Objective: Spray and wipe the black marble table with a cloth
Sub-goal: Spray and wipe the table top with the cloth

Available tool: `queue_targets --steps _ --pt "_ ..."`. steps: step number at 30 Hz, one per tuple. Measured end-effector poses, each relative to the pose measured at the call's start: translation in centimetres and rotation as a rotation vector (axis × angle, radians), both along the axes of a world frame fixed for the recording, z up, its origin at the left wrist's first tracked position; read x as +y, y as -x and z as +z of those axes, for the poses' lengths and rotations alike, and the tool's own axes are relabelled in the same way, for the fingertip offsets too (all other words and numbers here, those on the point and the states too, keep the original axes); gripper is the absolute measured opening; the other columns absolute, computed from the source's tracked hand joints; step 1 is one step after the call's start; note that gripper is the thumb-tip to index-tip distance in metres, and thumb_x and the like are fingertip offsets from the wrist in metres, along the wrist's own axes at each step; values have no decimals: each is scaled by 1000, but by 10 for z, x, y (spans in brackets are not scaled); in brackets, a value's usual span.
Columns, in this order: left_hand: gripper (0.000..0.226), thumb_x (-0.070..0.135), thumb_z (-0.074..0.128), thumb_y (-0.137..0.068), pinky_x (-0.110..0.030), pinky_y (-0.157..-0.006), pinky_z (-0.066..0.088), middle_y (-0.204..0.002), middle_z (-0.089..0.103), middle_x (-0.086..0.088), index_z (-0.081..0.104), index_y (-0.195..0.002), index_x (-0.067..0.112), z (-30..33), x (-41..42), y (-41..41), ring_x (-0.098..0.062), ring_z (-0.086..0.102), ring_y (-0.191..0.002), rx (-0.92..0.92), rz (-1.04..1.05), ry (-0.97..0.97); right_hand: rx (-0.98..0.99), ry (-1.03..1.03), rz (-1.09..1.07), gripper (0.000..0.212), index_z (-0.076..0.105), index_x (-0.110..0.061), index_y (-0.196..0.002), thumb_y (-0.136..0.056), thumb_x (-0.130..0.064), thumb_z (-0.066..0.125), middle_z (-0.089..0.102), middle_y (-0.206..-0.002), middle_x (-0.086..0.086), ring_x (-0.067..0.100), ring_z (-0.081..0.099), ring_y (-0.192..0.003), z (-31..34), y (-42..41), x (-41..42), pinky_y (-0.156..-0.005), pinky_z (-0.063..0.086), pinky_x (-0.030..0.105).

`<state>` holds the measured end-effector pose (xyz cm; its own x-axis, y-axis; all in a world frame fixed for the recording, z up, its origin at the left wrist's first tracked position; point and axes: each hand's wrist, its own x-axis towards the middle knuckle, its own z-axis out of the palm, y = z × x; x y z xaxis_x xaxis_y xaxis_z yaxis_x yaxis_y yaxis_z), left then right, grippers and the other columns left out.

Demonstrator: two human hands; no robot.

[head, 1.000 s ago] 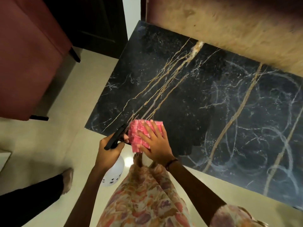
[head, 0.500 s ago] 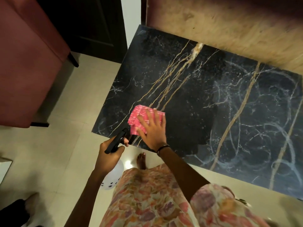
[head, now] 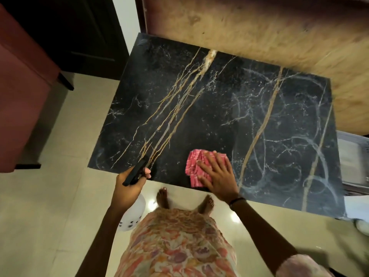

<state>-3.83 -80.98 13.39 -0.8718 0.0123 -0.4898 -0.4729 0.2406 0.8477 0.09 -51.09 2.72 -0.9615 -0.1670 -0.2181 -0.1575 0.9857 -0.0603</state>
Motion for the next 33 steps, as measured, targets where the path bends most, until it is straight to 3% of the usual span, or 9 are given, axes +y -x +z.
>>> queue_targets --steps 3,6,8,12,16,23,26,29,33 --pt "24 -13 52 -87 -34 -72 42 -83 68 -14 66 -91 5 4 16 -4 4 56 -46 28 -12 1 -3 10 -124 59 16 -35 -149 -96 -61 15 19 -159 6 32 10 -147 3 38 11 -115 13 57" --pt "28 -15 51 -85 -13 -54 42 -87 66 -21 66 -86 9 6 37 -13 4 55 -47 48 -26 37 13 60 -198 59 33 -34 -145 -91 -59 30 29 -155 9 39 22 -142 2 55 -12 -112 14 64" --pt "29 -15 50 -85 -12 -51 42 -86 66 -21 65 -84 9 8 54 -18 4 55 -46 47 -18 37 44 103 -127 58 35 -35 -143 -90 -59 34 30 -154 9 38 21 -143 -3 43 -24 -112 11 64" --pt "30 -14 50 -86 -25 -58 41 -84 66 -20 65 -81 11 9 90 -26 4 55 -46 65 2 21 37 140 132 56 32 -37 -144 -94 -61 32 28 -156 5 32 16 -145 -6 -17 -5 -115 9 58" --pt "23 -12 50 -87 -65 -80 45 -87 67 -19 66 -88 4 11 122 -33 4 55 -46 38 45 -1 45 117 186 56 29 -42 -144 -93 -62 36 30 -155 2 30 24 -143 -4 -59 68 -113 14 57" --pt "28 -11 51 -87 -68 -83 44 -87 68 -13 67 -85 12 12 162 -45 1 58 -50 65 13 34 46 81 -69 56 33 -38 -144 -92 -60 33 30 -155 4 31 18 -145 1 -4 118 -115 6 55" --pt "22 -11 51 -87 -56 -66 48 -83 69 -8 66 -88 5 11 172 -50 2 58 -50 93 4 46 50 134 -107 56 34 -38 -144 -92 -58 34 26 -156 3 32 14 -146 -2 4 90 -114 3 58" --pt "22 -12 51 -86 -19 -54 44 -74 70 3 66 -85 4 8 181 -53 1 58 -49 107 -14 56 40 137 69 56 29 -39 -145 -94 -59 33 20 -158 2 31 8 -147 -7 -25 78 -113 9 62" --pt "22 -14 50 -86 -21 -57 40 -85 67 -15 64 -86 2 6 190 -56 1 58 -49 116 -39 55 51 175 194 56 28 -40 -145 -94 -64 29 25 -156 1 28 17 -145 -7 -77 115 -115 12 59"
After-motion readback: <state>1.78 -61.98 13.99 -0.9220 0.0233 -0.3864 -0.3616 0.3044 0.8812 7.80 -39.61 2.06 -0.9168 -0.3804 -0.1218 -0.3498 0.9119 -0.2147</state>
